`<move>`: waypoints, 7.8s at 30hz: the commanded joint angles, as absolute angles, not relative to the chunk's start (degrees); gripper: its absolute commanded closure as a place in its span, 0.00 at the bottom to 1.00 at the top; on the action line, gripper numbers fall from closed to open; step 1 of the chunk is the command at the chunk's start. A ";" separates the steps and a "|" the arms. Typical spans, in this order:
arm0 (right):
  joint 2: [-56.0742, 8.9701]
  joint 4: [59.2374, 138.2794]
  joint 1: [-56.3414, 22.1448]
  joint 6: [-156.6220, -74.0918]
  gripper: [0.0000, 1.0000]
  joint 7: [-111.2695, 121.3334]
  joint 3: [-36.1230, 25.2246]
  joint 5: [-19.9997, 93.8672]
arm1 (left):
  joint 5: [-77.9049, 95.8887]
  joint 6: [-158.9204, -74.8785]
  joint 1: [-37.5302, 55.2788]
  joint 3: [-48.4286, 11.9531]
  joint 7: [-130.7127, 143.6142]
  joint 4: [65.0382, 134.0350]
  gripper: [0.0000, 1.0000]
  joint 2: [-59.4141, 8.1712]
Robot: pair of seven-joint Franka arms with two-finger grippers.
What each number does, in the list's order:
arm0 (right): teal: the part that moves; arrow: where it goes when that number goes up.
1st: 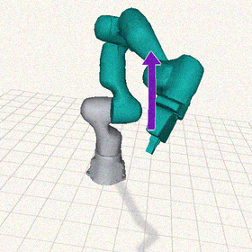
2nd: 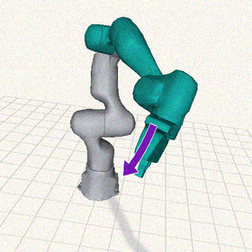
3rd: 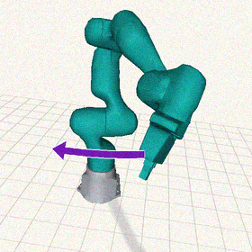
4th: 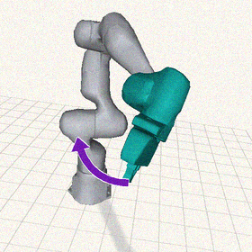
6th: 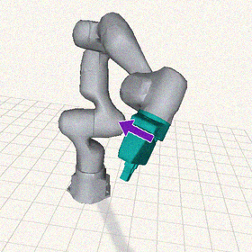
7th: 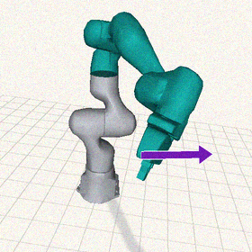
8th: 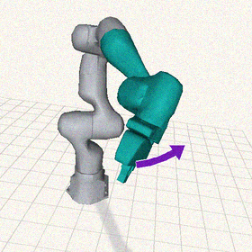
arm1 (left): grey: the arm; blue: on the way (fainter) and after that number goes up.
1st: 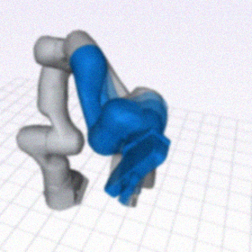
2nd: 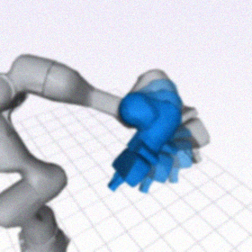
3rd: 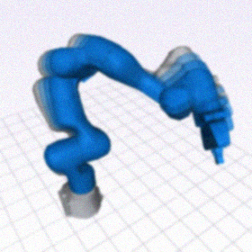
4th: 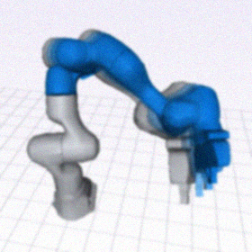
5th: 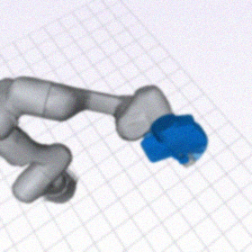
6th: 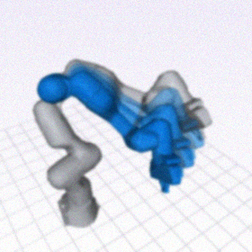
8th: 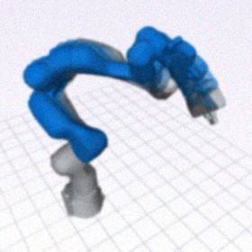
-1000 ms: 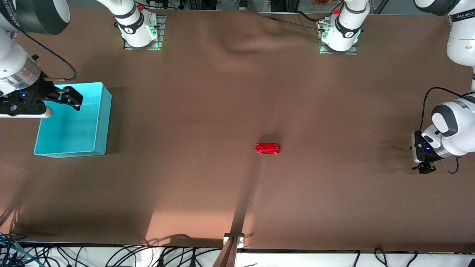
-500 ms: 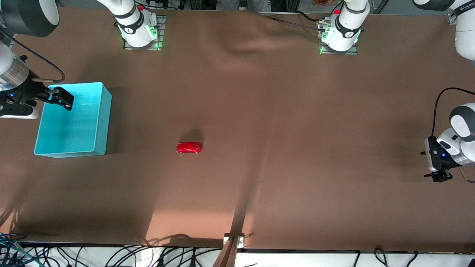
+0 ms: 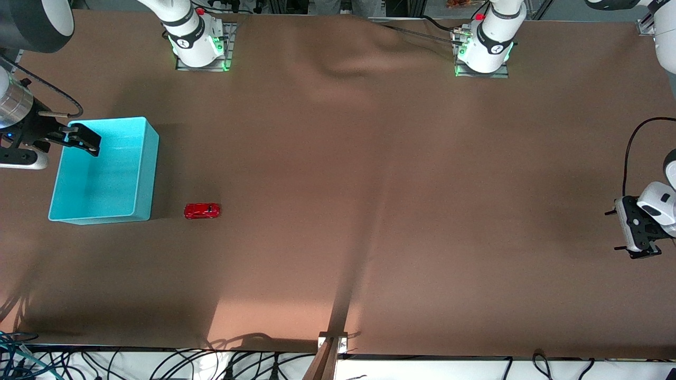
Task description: Wind red beetle toy and store in blue box
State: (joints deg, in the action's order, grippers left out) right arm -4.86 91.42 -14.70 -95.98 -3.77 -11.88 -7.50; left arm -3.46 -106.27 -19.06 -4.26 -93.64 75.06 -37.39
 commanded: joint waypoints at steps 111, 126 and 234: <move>-20.05 94.74 -10.99 -100.03 0.82 94.83 -14.58 4.84 | 1.67 -83.41 -1.05 -6.06 -7.29 85.96 0.00 -1.49; -15.21 107.56 -10.99 -103.35 0.82 110.73 -26.18 3.08 | 0.70 -82.79 -0.62 -6.42 -7.38 86.40 0.00 -1.67; -1.84 94.75 -28.74 -89.12 0.00 -1.32 -22.59 -3.34 | -0.88 -86.04 3.43 -1.67 -2.46 86.13 0.00 -3.25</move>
